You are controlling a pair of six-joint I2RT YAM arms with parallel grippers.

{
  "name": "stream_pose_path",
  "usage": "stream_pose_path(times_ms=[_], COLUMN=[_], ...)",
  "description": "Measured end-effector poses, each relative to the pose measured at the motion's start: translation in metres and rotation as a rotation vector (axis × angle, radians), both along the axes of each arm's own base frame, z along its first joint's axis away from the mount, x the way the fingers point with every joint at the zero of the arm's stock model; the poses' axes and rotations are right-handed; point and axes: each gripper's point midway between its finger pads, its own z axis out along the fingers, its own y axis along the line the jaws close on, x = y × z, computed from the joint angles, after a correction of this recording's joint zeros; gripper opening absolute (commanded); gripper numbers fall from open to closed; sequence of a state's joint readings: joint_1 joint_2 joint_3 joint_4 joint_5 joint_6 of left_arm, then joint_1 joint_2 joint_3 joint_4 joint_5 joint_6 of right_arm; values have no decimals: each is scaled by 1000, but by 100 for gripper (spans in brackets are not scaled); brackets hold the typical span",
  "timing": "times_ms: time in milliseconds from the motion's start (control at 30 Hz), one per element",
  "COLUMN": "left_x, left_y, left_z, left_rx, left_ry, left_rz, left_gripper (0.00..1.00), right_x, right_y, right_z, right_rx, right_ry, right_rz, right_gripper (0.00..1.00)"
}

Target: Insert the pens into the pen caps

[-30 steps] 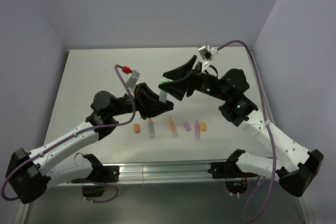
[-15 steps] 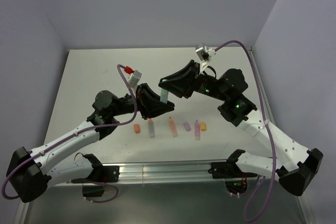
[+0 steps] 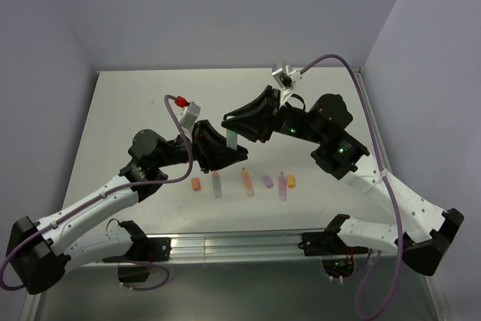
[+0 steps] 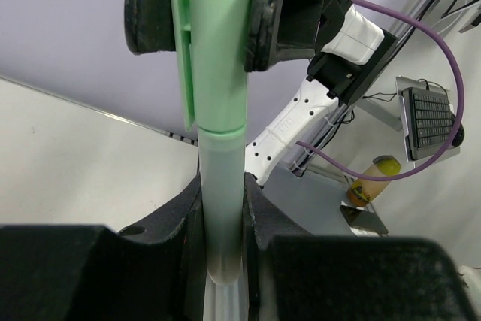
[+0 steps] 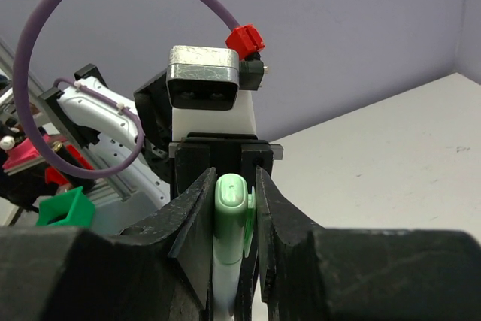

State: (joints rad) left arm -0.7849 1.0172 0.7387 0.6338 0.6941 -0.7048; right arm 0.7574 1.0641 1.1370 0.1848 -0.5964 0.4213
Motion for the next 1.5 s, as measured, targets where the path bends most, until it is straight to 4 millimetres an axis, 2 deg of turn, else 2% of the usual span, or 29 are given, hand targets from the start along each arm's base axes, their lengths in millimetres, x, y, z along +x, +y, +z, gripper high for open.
stream_pose_path(times_ms=[233, 667, 1067, 1333, 1500], left_x=[-2, -1, 1, 4, 4], left_y=[5, 12, 17, 29, 33], left_z=[9, 7, 20, 28, 27], left_rx=[17, 62, 80, 95, 121], left_ry=[-46, -82, -139, -178, -176], left_rz=[15, 1, 4, 24, 12], left_gripper=[0, 0, 0, 0, 0], right_x=[-7, -12, -13, -18, -18], right_y=[3, 7, 17, 23, 24], right_z=[9, 8, 17, 28, 26], right_rx=[-10, -18, -10, -2, 0], right_ry=[-43, -92, -161, -208, -216], right_rz=[11, 28, 43, 58, 58], right_gripper=[0, 0, 0, 0, 0])
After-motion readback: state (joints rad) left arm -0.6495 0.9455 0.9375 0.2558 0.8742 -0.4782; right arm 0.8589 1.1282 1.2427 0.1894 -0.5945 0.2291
